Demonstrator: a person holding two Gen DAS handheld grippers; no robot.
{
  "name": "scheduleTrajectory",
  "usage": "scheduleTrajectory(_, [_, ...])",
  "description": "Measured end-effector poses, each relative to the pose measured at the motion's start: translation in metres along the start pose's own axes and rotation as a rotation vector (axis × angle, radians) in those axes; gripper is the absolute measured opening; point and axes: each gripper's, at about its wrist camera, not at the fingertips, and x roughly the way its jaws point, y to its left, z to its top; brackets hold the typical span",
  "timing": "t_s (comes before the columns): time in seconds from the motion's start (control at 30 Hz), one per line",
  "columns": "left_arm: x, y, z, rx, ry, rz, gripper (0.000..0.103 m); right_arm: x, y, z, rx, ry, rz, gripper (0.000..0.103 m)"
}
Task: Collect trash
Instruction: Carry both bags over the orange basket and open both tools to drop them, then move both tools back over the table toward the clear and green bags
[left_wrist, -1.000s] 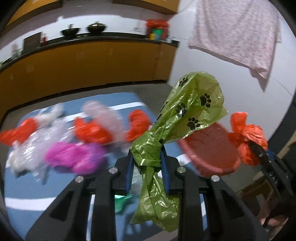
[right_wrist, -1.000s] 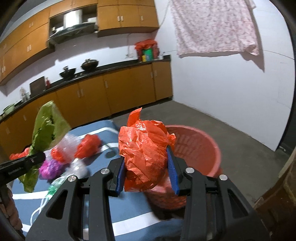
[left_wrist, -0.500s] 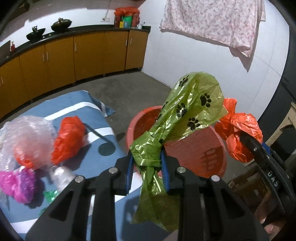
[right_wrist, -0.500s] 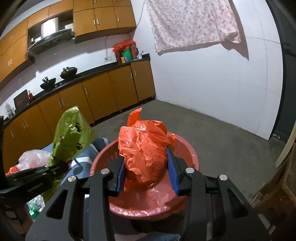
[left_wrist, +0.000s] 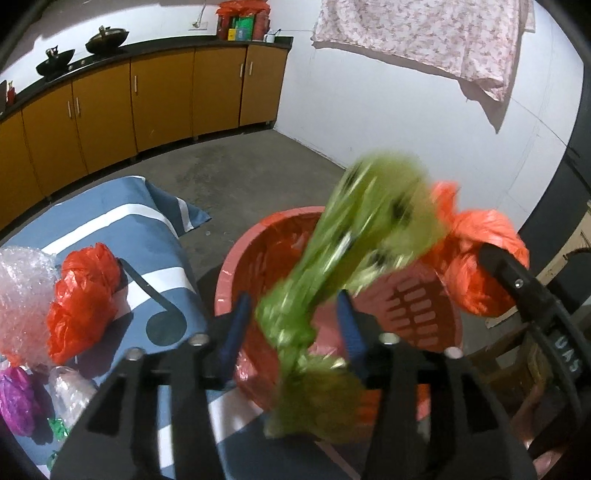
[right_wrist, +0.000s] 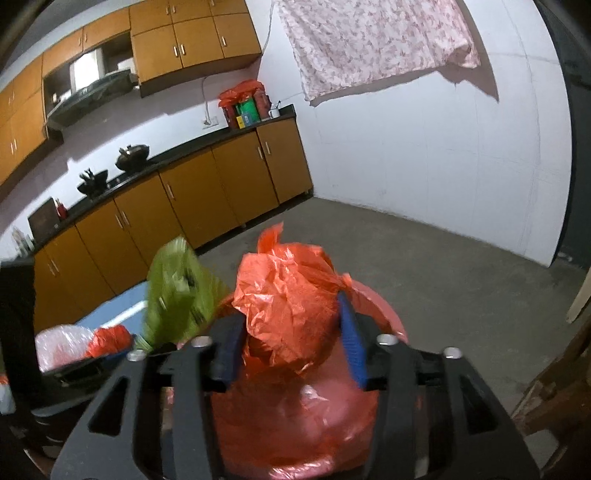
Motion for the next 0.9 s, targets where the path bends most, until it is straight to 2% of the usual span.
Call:
scheduleTrajectory(0.07, [0.003,0.003,0.001,-0.006,0.003,0.004,0.06,0.0,-0.001,0.0,0.006,-0.002,0.003,0.065])
scheduleTrajectory(0.23, [-0.001,0.016,-0.002,-0.057,0.015,0.002,0.067,-0.007,-0.003,-0.003,0.003,-0.006,-0.014,0.075])
scheduleTrajectory(0.4, [-0.031,0.034,-0.013,-0.078,-0.039,0.021,0.079,-0.023,0.005,-0.012,-0.075,-0.041,-0.088,0.095])
scheduleTrajectory(0.47, [-0.047,0.042,-0.02,-0.079,-0.068,0.045,0.086,-0.029,0.011,-0.015,-0.105,-0.05,-0.103,0.098])
scheduleTrajectory(0.6, [-0.086,0.057,-0.043,-0.066,-0.128,0.127,0.091,-0.036,0.029,-0.022,-0.167,-0.046,-0.105,0.099])
scheduleTrajectory(0.7, [-0.113,0.07,-0.061,-0.057,-0.165,0.193,0.094,-0.04,0.046,-0.027,-0.199,-0.01,-0.044,0.099])
scheduleTrajectory(0.9, [-0.172,0.112,-0.111,-0.037,-0.224,0.4,0.097,-0.049,0.095,-0.045,-0.26,0.031,0.073,0.099])
